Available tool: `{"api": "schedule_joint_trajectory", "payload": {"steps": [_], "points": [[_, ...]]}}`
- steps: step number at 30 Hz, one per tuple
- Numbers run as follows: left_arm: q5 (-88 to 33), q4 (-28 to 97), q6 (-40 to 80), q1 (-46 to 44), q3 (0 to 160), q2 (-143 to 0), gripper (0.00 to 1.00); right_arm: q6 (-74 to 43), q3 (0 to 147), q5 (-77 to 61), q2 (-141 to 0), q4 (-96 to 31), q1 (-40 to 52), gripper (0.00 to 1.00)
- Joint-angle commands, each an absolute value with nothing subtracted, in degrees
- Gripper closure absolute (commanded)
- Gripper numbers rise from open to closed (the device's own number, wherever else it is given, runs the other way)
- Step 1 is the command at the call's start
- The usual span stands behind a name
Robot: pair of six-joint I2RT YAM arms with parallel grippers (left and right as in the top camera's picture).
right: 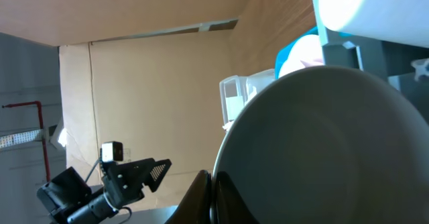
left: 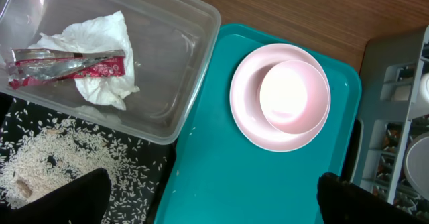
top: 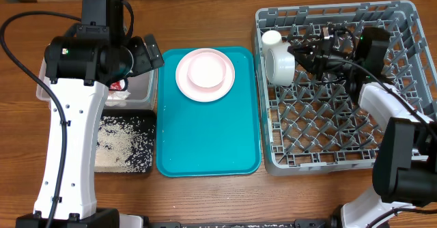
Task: Sort waste into correct bins and load items into the dishwasher
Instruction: 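Set the grey bowl tilted in the rack and release it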
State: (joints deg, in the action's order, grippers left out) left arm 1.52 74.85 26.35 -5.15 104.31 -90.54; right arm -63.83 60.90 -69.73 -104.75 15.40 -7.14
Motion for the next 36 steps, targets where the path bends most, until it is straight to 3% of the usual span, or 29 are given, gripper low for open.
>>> {"api": "schedule_joint_trajectory", "payload": {"steps": [1, 6, 11, 14, 36], "points": [[1.5, 74.8, 25.3, -4.9, 104.7, -90.8, 0.0, -64.1, 60.4, -68.6, -104.7, 16.5, -7.6, 0.96], [1.5, 74.8, 25.3, -4.9, 104.7, -90.8, 0.0, -62.3, 60.4, -70.1, -104.7, 17.8, -9.5, 0.94], [1.5, 74.8, 25.3, -4.9, 104.7, -90.8, 0.0, -58.0, 60.4, -72.3, -104.7, 17.3, -11.8, 0.85], [1.5, 74.8, 25.3, -4.9, 104.7, -90.8, 0.0, -58.0, 60.4, -72.3, -104.7, 16.8, -12.4, 0.73], [1.5, 74.8, 25.3, -4.9, 104.7, -90.8, 0.0, -52.0, 60.4, -73.5, -104.7, 14.9, -15.1, 0.7]]}}
